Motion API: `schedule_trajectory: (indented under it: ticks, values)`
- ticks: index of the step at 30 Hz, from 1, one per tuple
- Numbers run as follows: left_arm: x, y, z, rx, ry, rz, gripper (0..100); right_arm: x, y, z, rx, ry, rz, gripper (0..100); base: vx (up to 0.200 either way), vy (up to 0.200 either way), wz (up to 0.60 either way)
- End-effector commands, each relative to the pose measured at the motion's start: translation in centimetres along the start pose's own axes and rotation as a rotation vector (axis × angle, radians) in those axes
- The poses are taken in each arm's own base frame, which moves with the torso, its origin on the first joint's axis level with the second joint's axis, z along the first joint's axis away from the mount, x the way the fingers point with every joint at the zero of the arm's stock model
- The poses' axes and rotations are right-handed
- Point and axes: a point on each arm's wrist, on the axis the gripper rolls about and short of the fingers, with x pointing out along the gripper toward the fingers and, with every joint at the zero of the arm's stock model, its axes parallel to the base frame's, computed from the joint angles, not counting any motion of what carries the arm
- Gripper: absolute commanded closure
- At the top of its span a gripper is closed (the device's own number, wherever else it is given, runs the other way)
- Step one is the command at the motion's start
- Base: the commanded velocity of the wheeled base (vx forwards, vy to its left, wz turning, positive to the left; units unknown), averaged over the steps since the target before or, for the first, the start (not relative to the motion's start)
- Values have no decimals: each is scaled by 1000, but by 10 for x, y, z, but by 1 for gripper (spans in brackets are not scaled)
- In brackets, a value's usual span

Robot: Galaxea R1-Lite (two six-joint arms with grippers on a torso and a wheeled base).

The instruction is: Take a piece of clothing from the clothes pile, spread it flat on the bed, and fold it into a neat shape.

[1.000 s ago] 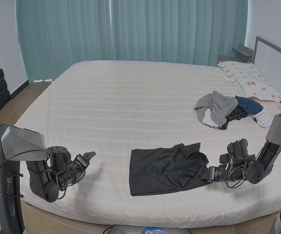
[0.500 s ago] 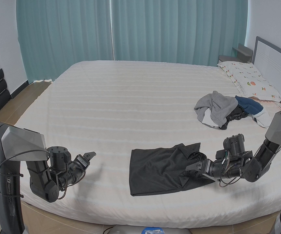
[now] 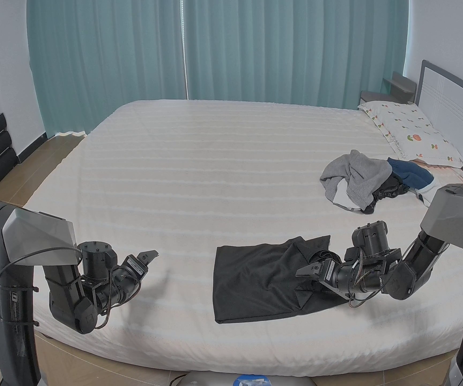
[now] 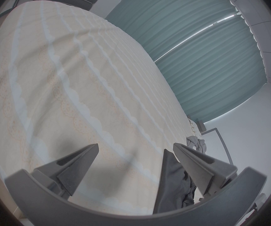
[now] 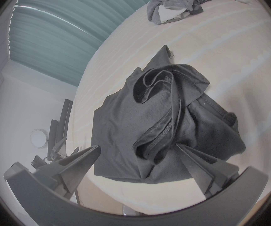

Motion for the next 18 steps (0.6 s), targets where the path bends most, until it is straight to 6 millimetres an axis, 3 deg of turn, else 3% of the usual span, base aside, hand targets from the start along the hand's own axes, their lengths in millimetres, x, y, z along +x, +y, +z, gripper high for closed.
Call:
schedule_trajectory:
  ticks: [1, 4, 5, 18]
  values:
    - [1, 1, 0, 0, 1, 1, 0, 12, -3, 0, 5, -7, -15, 0, 0, 0, 0]
    - [1, 1, -1, 0, 1, 3, 0, 11, -2, 0, 22, -9, -17, 0, 0, 0, 0]
    - [1, 1, -1, 0, 3, 2, 0, 11, -2, 0, 26, -7, -20, 100, 0, 0, 0]
    - [2, 4, -2, 26, -14, -6, 0, -5, -4, 8, 10, 14, -97, 100, 0, 0, 0]
